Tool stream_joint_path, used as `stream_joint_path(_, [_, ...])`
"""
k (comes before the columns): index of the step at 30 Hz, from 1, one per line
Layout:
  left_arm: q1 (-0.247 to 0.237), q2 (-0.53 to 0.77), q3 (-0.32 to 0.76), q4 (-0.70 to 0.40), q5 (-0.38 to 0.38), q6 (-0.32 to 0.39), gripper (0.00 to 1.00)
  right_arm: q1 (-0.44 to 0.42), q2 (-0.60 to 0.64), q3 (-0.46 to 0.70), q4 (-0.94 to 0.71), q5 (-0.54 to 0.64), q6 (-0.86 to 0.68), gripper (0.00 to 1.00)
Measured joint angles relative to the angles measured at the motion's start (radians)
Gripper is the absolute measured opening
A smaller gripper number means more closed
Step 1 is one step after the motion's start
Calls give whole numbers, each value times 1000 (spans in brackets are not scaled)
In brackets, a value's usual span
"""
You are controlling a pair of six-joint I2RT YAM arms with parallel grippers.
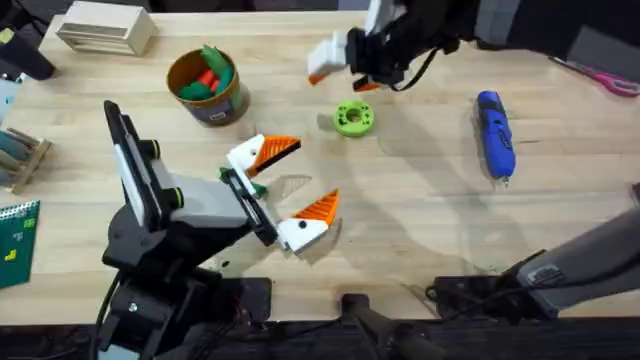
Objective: Pick up the gripper from the table and insert it into the empty holder that is missing its gripper. Then pick up a screw, insert it into the mounting hole, and use the screwdriver to tighten it. Finally, clean up the table by picking up the vegetable and placing it into the bucket.
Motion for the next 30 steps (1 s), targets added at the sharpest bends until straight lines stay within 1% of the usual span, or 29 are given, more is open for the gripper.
stream_joint_path(2, [0, 0, 0, 0, 0, 0, 987, 44, -7, 9, -63, 112, -86, 922])
stream_joint_path(4, [0, 0, 0, 0, 0, 0, 987, 81, -5, 10, -108, 194, -147, 921])
stream_joint_path(5, [0, 0, 0, 0, 0, 0, 987, 122, 8, 10, -135, 279, -206, 843])
stream_joint_path(7, [0, 0, 0, 0, 0, 0, 986, 132, 23, 10, -136, 313, -227, 776])
stream_joint_path(8, [0, 0, 0, 0, 0, 0, 986, 134, 31, 10, -136, 323, -236, 742])
stream_joint_path(12, [0, 0, 0, 0, 0, 0, 986, 137, 73, 10, -129, 354, -253, 507])
stream_joint_path(15, [0, 0, 0, 0, 0, 0, 986, 143, 94, 10, -105, 365, -259, 301])
stream_joint_path(16, [0, 0, 0, 0, 0, 0, 986, 147, 98, 10, -95, 367, -259, 277])
stream_joint_path(23, [0, 0, 0, 0, 0, 0, 987, 166, 104, 10, -79, 368, -263, 269])
stream_joint_path(30, [0, 0, 0, 0, 0, 0, 987, 168, 137, 10, -93, 368, -263, 268])
